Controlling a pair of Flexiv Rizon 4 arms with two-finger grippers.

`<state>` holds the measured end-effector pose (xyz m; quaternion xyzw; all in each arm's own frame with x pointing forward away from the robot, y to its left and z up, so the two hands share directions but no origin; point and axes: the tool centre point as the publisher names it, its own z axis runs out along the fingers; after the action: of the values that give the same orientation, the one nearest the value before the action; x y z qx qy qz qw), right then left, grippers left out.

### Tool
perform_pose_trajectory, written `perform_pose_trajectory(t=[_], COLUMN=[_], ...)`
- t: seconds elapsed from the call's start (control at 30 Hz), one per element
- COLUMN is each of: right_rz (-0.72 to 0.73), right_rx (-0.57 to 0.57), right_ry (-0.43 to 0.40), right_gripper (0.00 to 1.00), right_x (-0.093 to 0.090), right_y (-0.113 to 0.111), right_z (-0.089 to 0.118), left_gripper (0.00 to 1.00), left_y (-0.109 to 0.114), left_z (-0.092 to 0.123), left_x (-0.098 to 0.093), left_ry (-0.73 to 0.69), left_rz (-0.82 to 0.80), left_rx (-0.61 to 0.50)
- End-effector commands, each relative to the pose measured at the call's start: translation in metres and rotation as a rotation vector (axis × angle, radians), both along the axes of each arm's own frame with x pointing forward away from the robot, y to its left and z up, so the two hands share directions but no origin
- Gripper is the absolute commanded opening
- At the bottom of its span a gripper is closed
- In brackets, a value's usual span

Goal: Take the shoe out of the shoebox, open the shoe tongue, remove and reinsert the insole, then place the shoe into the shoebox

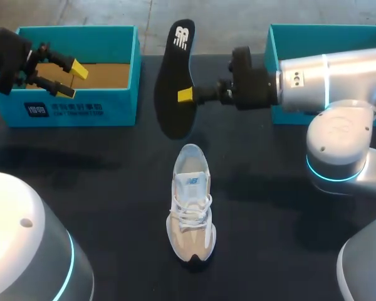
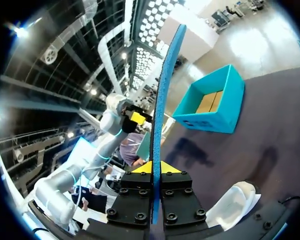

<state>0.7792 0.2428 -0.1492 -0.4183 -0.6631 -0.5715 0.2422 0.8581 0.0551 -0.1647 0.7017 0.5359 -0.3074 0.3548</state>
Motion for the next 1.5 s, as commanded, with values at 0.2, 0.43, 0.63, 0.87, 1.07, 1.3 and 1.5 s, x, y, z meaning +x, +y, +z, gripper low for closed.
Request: perform_pose_trajectory(t=[0.2,0.43,0.63,0.87,1.07,1.3,1.5], right_rz=[0.042,0.026,0.026,0.026,0.027,0.055,0.082], right_rx=[0.024,0.016,0.016,0.016,0.011,0.014,0.019], right_ry=[-0.132,-0.226,-0.226,-0.226,-0.282,-0.323,-0.334], right_gripper=[0.0,0.0,0.0,0.0,0.0,0.0,0.0], right_x=[0.016,0.019,0.019,0.019,0.022,0.021,0.023], right_y=[-0.008,-0.016,-0.016,-0.016,-0.013,-0.005,0.007], right_z=[-0.025,-0.031,-0.031,-0.031,-0.036,-0.048,-0.054], left_gripper=[1.0,1.0,1.0,1.0,1.0,1.0,1.0], left_y=[0.0,0.0,0.0,0.0,0.0,0.0,0.0], left_z=[0.0,0.0,0.0,0.0,0.0,0.0,0.0], left_x=[-0.001,-0.001,-0.001,-0.001,-0.001,-0.001,-0.001], left_ry=[-0.002,-0.002,-0.002,-0.002,-0.002,-0.002,-0.002], left_rz=[0.002,0.002,0.002,0.002,0.002,0.002,0.002], left_rx=[0.003,0.003,0.003,0.003,0.003,0.003,0.003])
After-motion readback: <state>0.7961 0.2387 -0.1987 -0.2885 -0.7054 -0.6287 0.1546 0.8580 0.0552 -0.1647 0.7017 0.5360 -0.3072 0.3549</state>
